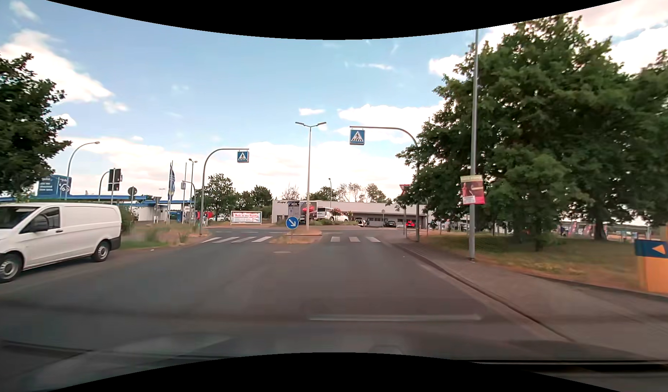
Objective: Follow the waypoints while adhering to traffic rules and regulations
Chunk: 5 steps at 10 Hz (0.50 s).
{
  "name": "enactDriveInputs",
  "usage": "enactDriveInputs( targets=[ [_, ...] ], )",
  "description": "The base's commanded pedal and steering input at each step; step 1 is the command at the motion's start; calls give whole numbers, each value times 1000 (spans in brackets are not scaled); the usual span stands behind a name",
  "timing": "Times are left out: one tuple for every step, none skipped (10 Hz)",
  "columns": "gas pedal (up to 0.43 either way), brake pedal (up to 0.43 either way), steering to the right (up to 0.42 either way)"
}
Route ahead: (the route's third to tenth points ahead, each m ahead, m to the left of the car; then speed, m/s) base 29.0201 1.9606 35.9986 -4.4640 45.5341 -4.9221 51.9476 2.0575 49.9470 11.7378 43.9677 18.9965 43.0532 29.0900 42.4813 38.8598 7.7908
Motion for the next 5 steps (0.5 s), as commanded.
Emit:
enactDriveInputs(
  targets=[
    [0,0,0],
    [0,0,0],
    [0,0,0],
    [0,0,0],
    [0,0,0]
  ],
)
